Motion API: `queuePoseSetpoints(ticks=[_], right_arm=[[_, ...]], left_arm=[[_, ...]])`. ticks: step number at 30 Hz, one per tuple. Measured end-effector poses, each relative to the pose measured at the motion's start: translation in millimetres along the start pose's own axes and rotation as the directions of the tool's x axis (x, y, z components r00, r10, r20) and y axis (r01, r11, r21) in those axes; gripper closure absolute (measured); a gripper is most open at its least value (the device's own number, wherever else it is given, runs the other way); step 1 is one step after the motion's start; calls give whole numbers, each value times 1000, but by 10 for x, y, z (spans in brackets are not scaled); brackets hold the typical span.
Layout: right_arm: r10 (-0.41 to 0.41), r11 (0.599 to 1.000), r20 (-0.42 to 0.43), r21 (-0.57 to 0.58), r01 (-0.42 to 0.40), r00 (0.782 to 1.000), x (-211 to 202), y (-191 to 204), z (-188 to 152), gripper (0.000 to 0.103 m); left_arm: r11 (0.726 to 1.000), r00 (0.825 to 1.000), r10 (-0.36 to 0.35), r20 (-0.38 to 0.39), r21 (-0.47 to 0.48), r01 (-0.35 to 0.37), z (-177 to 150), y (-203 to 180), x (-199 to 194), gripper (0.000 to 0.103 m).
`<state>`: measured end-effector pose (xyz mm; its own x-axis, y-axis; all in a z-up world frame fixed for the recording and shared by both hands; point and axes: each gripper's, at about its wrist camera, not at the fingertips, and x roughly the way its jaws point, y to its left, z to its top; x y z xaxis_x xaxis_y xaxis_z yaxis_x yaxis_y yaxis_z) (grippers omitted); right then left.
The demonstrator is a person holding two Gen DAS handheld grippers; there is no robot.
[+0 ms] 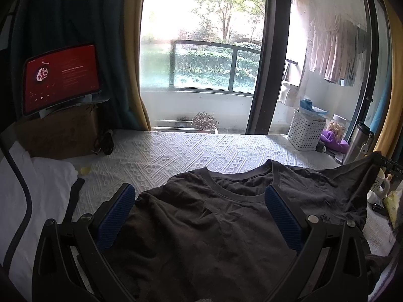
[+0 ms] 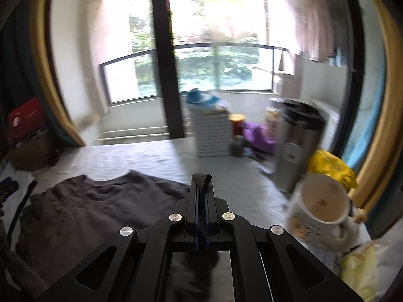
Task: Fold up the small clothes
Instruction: 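Lift the gripped sleeve with the right tool and fold it across the body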
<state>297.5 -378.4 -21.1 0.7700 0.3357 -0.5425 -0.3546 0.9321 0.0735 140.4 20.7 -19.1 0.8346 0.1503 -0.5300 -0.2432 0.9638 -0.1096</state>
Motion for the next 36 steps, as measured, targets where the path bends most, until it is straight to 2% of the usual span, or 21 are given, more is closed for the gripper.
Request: queuePoseSetpoints(ticks=[4,9,18,25,32,36], right_arm=[[57,997,-21,-41,-58,998,84,340,12,99],[104,991,-86,-72,-110,991,303,672,-80,99],[157,982,-208,-73,-176,965,672,1110,-301,99],[172,971,-324,-105,-216,930,928,1475,-533,99],[156,965,-406,-131,-226,901,1074,1610,-673,99],[157,961,-405,-147,-234,901,1018,1657,-668,98]], left_arm=[[1000,1000,-7,8,-18,7,-35,109,-47,2],[999,1000,-18,8,-38,18,-84,269,-77,2],[997,999,-37,-7,-71,36,-155,523,-51,2],[995,999,-45,-17,-88,43,-206,649,-24,2],[992,998,-59,-17,-111,57,-222,721,-7,2],[993,998,-56,-16,-107,54,-210,709,-5,2]])
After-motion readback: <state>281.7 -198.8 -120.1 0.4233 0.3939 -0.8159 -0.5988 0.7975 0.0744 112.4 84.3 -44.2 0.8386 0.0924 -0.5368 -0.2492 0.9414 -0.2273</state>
